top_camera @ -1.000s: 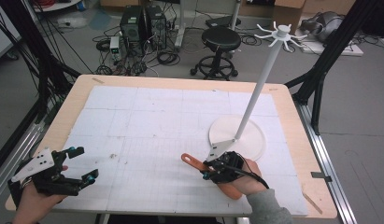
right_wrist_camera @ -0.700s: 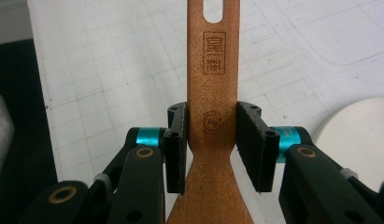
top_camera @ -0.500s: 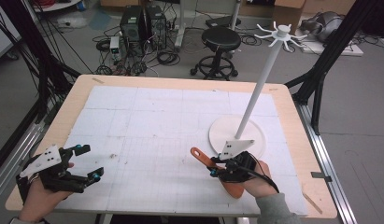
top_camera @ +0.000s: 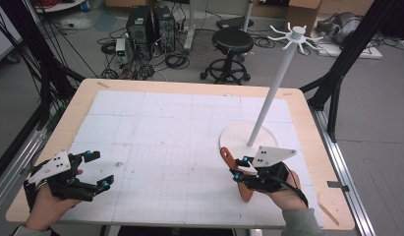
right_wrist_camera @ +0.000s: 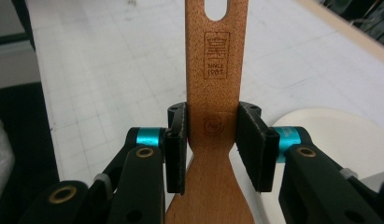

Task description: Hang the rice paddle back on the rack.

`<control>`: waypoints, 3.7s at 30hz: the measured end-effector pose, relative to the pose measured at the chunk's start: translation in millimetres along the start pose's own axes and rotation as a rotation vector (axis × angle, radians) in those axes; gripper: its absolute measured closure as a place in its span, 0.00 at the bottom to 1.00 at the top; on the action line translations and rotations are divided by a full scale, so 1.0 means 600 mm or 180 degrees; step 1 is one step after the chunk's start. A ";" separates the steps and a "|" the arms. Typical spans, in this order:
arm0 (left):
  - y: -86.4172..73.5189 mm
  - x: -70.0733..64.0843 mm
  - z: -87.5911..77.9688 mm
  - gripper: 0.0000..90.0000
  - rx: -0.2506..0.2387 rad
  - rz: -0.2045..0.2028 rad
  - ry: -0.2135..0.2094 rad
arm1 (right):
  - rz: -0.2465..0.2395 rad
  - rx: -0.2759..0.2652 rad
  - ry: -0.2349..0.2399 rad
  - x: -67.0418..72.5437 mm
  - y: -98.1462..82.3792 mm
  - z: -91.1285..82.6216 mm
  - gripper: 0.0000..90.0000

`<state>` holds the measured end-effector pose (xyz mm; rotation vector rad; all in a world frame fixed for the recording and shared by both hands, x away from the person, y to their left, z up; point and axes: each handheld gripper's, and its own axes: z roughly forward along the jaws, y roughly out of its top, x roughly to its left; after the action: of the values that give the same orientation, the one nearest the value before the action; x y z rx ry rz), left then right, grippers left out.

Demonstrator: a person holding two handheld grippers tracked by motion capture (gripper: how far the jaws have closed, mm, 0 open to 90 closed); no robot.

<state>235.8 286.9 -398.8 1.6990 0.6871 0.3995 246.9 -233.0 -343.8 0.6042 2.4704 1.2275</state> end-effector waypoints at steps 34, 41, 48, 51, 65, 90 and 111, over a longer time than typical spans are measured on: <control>0.008 0.003 0.024 0.02 0.0003 0.0024 -0.0097 | 0.0381 -0.0926 -0.0207 -0.029 -0.046 -0.111 0.72; 0.008 0.002 0.024 0.02 -0.0008 0.0015 -0.0096 | 0.0476 -0.1050 -0.0247 -0.039 -0.058 -0.130 0.72; 0.008 0.002 0.023 0.02 -0.0004 0.0015 -0.0090 | 0.0538 -0.1096 -0.0262 -0.046 -0.067 -0.143 0.72; 0.008 0.002 0.023 0.02 0.0005 0.0031 -0.0088 | 0.0538 -0.1113 -0.0273 -0.048 -0.069 -0.145 0.72; 0.005 0.001 0.013 0.02 -0.0030 -0.0002 -0.0089 | 0.0570 -0.1133 -0.0281 -0.062 -0.057 -0.148 0.72; -0.004 0.001 0.002 0.02 -0.0008 -0.0047 -0.0012 | 0.0592 -0.1361 -0.0405 -0.121 0.016 -0.225 0.72; -0.005 0.003 -0.004 0.02 -0.0037 -0.0072 0.0006 | 0.0596 -0.1310 -0.0509 -0.165 0.078 -0.220 0.72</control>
<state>234.7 290.2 -401.5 1.6786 0.7037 0.3885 282.9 -346.3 -219.8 0.7919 1.9843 1.6299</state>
